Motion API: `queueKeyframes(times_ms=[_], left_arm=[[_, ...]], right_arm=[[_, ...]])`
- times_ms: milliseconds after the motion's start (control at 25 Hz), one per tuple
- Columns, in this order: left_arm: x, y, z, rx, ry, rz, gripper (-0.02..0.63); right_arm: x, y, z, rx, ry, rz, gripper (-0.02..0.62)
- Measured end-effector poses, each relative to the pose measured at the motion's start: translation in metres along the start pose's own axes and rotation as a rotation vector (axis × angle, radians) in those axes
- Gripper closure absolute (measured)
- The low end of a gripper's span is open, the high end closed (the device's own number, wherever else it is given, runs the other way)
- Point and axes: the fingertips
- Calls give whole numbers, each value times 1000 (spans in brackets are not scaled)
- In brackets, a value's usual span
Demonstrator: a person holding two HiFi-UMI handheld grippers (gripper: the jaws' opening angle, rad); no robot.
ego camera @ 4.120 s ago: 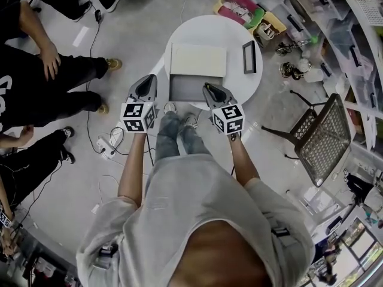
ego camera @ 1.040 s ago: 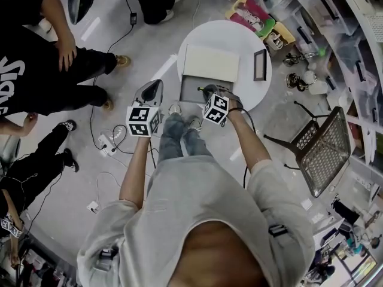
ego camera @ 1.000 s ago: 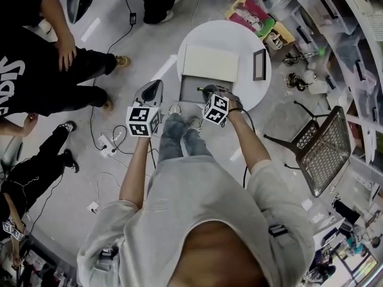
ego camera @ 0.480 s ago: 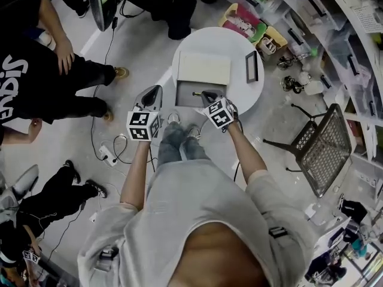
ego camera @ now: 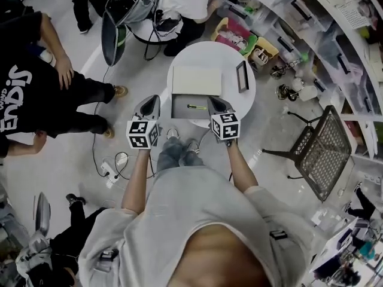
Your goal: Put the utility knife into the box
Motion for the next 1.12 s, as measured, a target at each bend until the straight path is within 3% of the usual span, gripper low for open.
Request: queueKeyframes(times_ms=[680,1120], left_arm=[[-8,-75,19,62,-64,-152,587],[-21,-105,24,94,-85,-212,586]], right_arm=[[-69,-111,12,-96,30,-329,566],[-90,-136,22,-133,42,-408,566]])
Point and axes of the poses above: the fingertips, and each gripper's own axes: x forward along the fingers, z to its left, y out of its underside, and after that the axes turned 13 degrees about x, right-handed
